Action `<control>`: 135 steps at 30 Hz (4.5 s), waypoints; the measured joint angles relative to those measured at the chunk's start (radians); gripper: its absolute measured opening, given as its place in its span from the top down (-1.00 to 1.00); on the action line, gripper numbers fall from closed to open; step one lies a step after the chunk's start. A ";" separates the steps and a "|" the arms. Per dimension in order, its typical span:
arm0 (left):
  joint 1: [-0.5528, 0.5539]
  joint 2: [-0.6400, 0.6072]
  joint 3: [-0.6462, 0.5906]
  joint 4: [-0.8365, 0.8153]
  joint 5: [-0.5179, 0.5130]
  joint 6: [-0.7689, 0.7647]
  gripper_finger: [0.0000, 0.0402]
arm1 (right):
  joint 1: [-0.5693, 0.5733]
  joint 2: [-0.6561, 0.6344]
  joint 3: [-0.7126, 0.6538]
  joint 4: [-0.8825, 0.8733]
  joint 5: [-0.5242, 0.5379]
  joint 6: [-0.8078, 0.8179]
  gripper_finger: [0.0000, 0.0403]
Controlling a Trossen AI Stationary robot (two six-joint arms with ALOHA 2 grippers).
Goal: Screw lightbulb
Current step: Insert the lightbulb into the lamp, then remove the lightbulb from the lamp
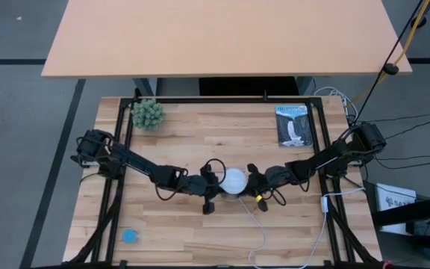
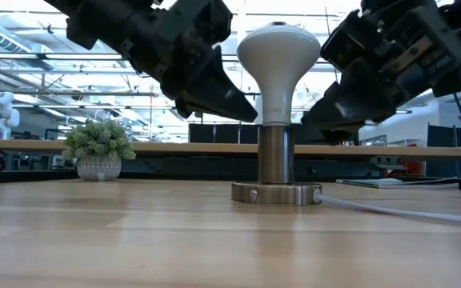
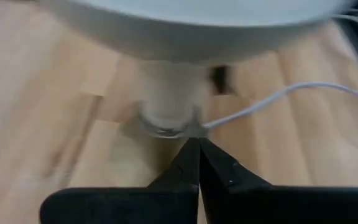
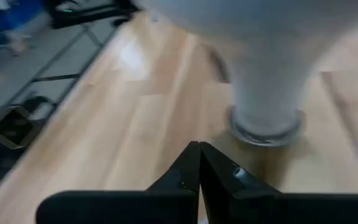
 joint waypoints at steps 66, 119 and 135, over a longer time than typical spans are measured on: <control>-0.011 0.000 -0.001 -0.023 -0.187 0.003 1.00 | 0.053 -0.021 0.004 -0.481 0.116 0.169 1.00; 0.185 0.000 0.000 0.055 0.006 0.090 1.00 | 0.198 0.095 0.000 0.201 0.559 -0.033 0.84; 0.209 0.103 0.000 0.249 0.146 0.118 1.00 | 0.108 0.080 0.000 0.160 0.426 -0.026 1.00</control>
